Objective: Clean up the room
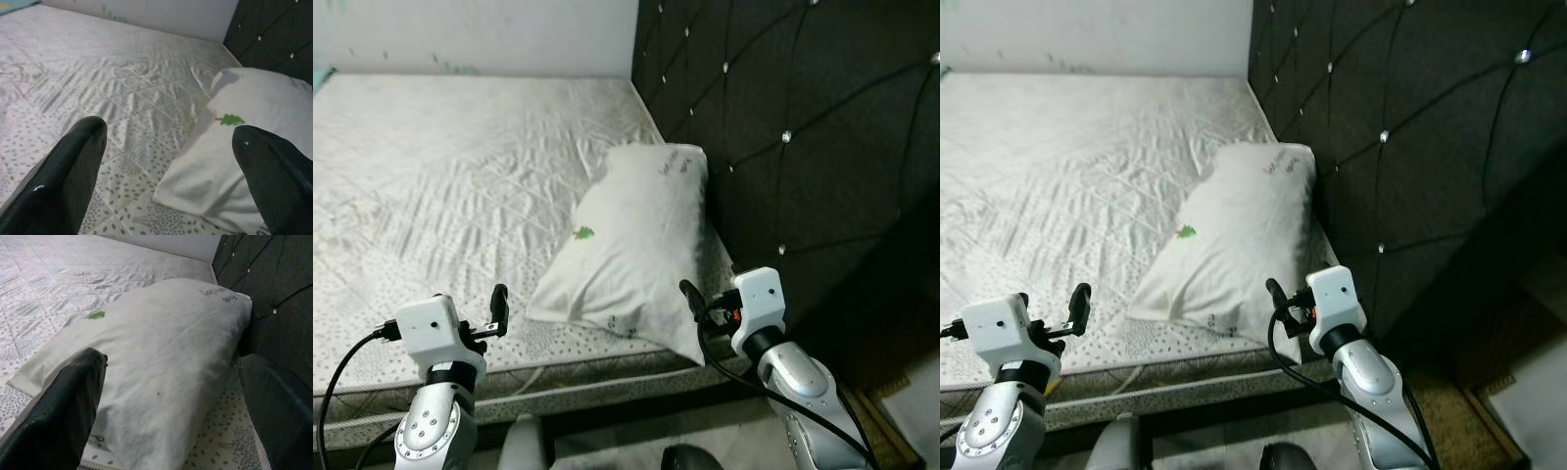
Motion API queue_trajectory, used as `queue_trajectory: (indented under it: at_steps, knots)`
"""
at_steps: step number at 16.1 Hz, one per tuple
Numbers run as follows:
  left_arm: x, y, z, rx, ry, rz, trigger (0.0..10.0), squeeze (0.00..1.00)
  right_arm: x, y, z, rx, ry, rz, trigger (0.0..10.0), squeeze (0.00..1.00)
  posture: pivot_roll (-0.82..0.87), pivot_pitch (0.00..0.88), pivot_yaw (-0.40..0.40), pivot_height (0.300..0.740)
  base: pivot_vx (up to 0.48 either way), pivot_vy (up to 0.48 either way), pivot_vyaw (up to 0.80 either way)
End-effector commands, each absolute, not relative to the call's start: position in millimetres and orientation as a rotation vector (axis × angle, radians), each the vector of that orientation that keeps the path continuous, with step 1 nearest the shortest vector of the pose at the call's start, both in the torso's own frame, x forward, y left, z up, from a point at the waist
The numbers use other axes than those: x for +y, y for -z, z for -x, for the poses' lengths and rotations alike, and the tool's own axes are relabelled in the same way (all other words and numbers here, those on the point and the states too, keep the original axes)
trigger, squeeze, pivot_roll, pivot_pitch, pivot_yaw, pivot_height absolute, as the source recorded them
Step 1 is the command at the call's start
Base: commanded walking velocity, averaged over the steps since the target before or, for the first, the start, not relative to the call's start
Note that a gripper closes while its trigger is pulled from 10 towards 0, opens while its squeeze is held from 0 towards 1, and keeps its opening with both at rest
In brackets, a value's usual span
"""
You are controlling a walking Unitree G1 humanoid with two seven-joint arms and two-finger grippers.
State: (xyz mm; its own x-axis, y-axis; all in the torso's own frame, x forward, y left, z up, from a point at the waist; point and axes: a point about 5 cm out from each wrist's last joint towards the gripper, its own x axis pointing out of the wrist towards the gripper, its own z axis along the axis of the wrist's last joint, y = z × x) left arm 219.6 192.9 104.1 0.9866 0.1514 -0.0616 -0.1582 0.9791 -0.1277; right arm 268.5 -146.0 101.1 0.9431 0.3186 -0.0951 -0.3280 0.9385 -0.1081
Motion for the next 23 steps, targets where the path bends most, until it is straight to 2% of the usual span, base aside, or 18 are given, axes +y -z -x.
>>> queue_trajectory:
  at_steps: [1,3,7,13,17,19,23]
  knots:
    - [191.6,-105.6,-220.3,0.051,-0.153,0.118,10.0,0.0,-145.5,-99.7,-268.1,0.084,-0.341,0.13,10.0,0.0,-0.09,0.055,-0.076,0.606,0.0,0.0,0.0]
    - [191.6,-105.6,-221.1,0.051,-0.153,0.12,10.0,0.0,-145.4,-100.1,-268.6,0.081,-0.343,0.133,10.0,0.0,-0.09,0.056,-0.076,0.576,0.0,0.0,0.0]
    - [190.5,-105.9,-222.1,0.043,-0.146,0.142,10.0,0.0,-147.1,-101.5,-269.5,0.07,-0.334,0.139,10.0,0.0,-0.1,0.055,-0.076,0.576,0.0,0.0,0.0]
    - [186.8,-108.9,-221.0,0.028,-0.107,0.165,10.0,0.0,-145.7,-104.4,-270.5,0.049,-0.357,0.167,10.0,0.0,-0.1,0.055,-0.076,0.576,0.0,0.0,0.67]
    - [187.3,-109.2,-220.5,0.026,-0.099,0.17,10.0,0.0,-146.7,-104.7,-270.9,0.048,-0.344,0.149,10.0,0.0,-0.1,0.057,-0.075,0.576,0.0,0.0,0.0]
    - [186.5,-109.8,-220.5,0.024,-0.095,0.168,10.0,0.0,-146.4,-105.9,-270.8,0.036,-0.358,0.179,10.0,0.0,-0.1,0.058,-0.075,0.576,0.263,0.0,0.0]
    - [186.4,-110.3,-220.6,0.024,-0.094,0.165,10.0,0.0,-144.1,-105.9,-270.7,0.033,-0.363,0.17,10.0,0.0,-0.1,0.058,-0.075,0.576,0.264,0.0,0.77]
